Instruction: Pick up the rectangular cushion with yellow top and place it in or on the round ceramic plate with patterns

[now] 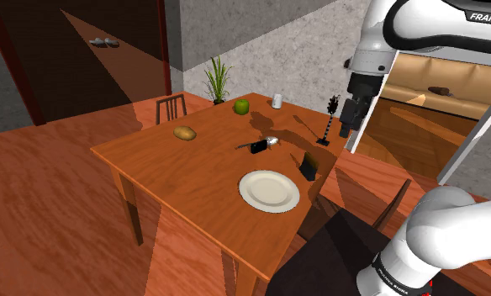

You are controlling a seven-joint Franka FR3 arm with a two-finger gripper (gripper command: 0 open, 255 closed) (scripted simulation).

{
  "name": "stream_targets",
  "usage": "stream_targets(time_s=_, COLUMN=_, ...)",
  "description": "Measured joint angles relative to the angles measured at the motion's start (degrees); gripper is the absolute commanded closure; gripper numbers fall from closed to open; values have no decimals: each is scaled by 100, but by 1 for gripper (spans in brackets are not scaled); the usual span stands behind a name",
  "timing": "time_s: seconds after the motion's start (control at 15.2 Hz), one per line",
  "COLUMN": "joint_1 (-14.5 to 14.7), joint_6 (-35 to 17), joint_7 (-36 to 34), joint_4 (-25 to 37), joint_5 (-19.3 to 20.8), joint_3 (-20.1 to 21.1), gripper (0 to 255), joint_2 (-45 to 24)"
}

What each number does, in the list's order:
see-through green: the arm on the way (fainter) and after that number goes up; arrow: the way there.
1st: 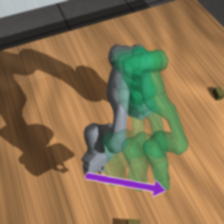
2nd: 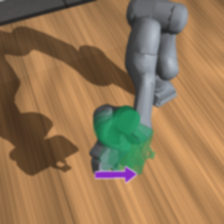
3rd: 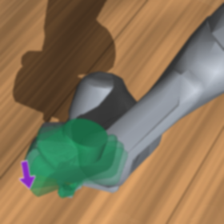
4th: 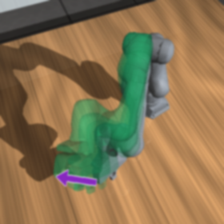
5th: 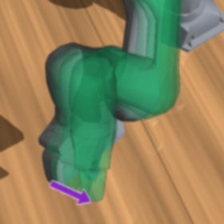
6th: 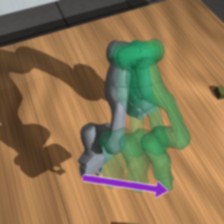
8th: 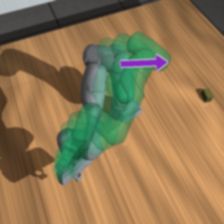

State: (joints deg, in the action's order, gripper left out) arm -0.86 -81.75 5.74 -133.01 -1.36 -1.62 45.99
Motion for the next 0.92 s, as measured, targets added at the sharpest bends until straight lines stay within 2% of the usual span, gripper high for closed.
stream_targets(time_s=0.26, joint_1=-111, joint_6=-353, joint_7=-54, joint_4=-162, joint_5=28, joint_3=-110, gripper=0, joint_2=-193)
stream_targets(time_s=0.53, joint_1=-309, joint_6=-1071, joint_7=-149, joint_4=-445, joint_5=64, joint_3=-318, gripper=0, joint_2=-626)
stream_targets(time_s=0.92, joint_1=-581, joint_6=-2083, joint_7=-245, joint_4=-525, joint_5=66, joint_3=-679, gripper=0, joint_2=-1539)
